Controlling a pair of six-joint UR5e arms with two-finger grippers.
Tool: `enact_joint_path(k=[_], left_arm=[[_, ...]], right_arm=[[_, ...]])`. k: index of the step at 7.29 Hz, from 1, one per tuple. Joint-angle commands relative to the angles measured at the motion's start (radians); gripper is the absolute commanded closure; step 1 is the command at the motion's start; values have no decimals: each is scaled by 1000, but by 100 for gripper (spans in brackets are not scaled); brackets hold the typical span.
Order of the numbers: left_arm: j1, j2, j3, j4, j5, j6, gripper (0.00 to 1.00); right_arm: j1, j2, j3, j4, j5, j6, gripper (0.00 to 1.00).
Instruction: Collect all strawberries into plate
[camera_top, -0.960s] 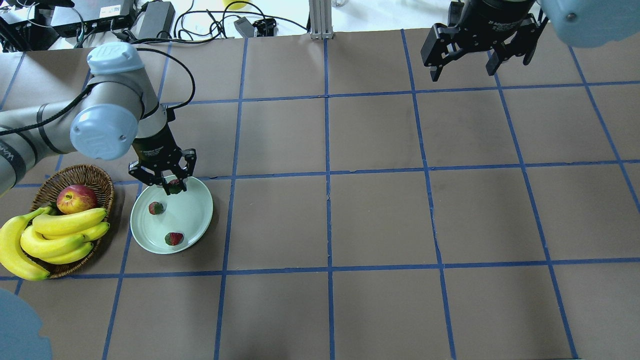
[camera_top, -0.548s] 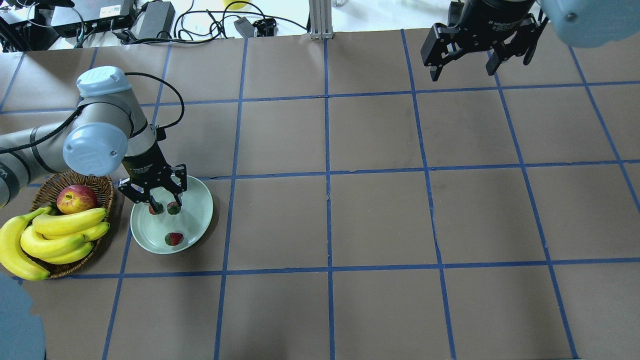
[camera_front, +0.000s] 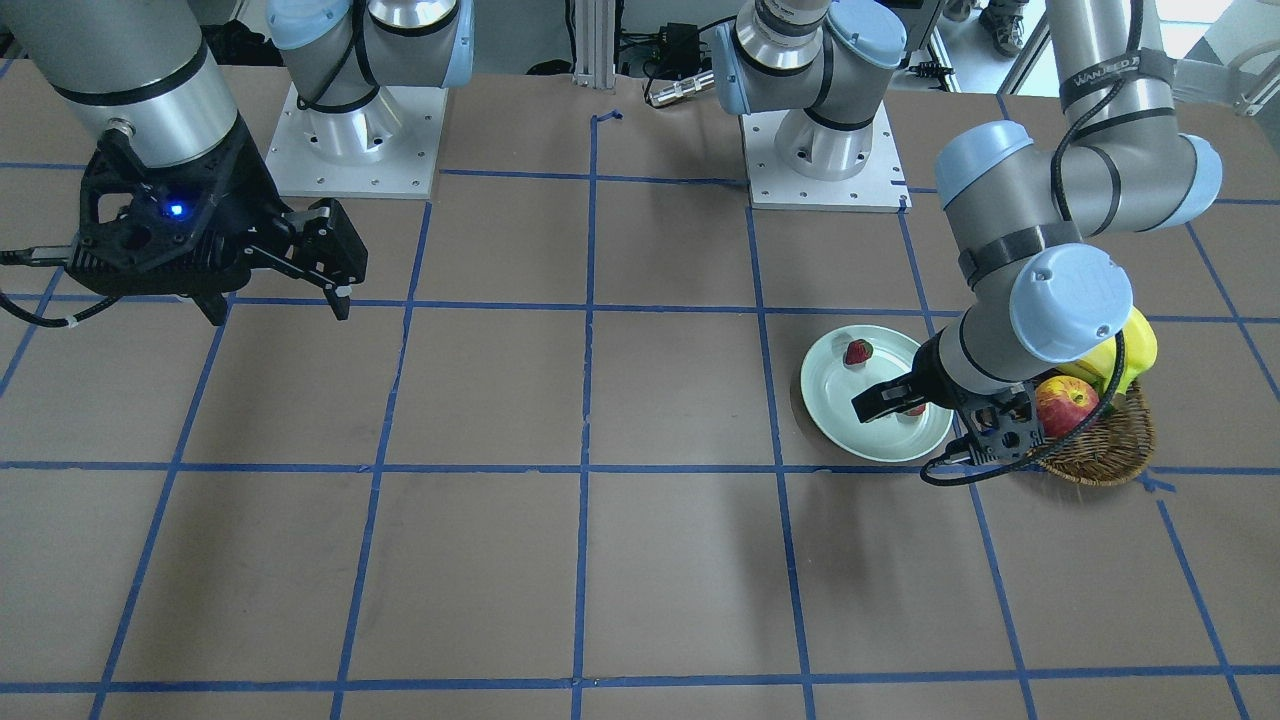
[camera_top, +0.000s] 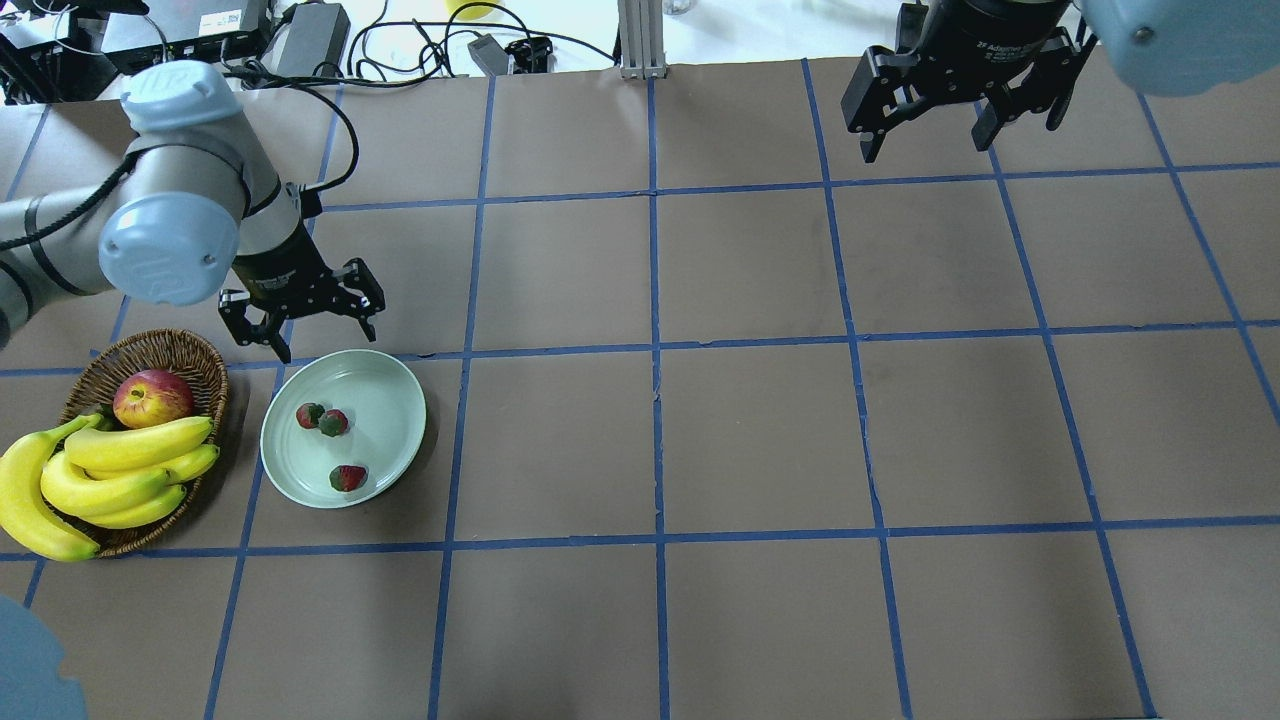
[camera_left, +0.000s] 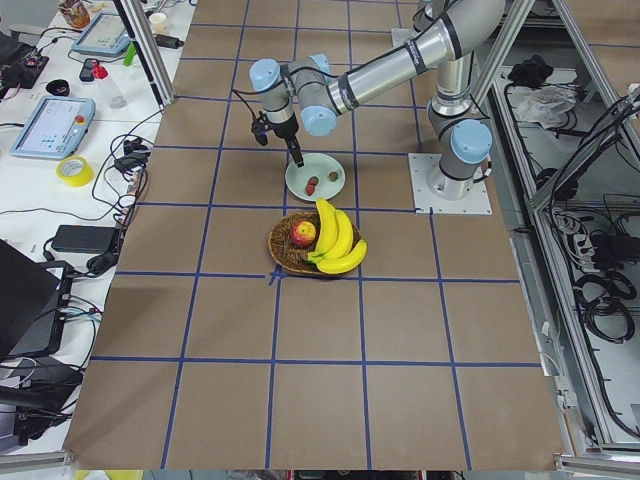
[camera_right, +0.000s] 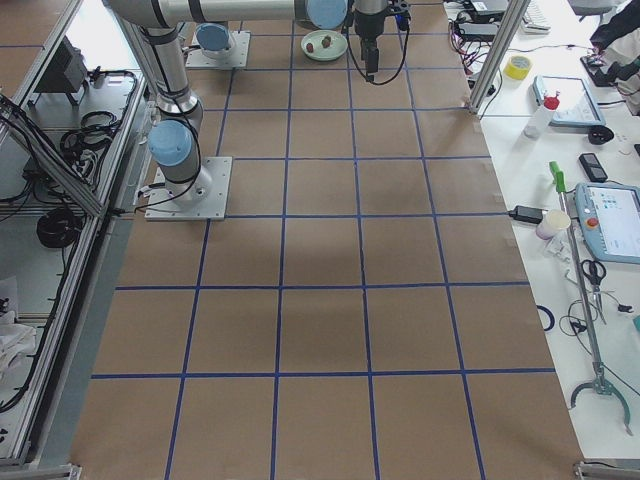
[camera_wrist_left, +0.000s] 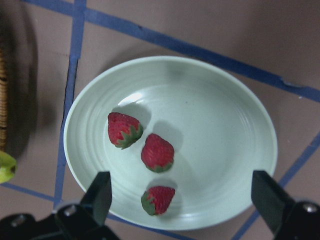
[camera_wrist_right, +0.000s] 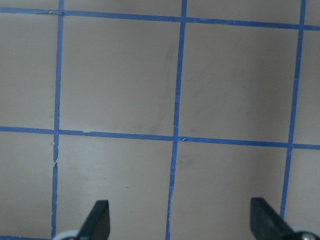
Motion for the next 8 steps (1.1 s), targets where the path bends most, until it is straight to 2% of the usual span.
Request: enact_joint_path(k=[1, 4, 6, 7, 8], left_arm=[[-108, 74, 133, -77, -49, 2, 0], [-156, 186, 130, -115, -55, 58, 0], [-145, 268, 144, -220, -7, 183, 0], [-145, 283, 136, -220, 14, 197, 0], [-146, 289, 132, -222, -15, 208, 0]], right_arm=[[-1, 0, 0, -1, 0, 0, 0], [-1, 0, 0, -1, 0, 0, 0], [-4, -1, -2, -1, 0, 0, 0], [-6, -3, -2, 1, -2, 5, 0], [-6, -5, -2, 7, -2, 5, 0]])
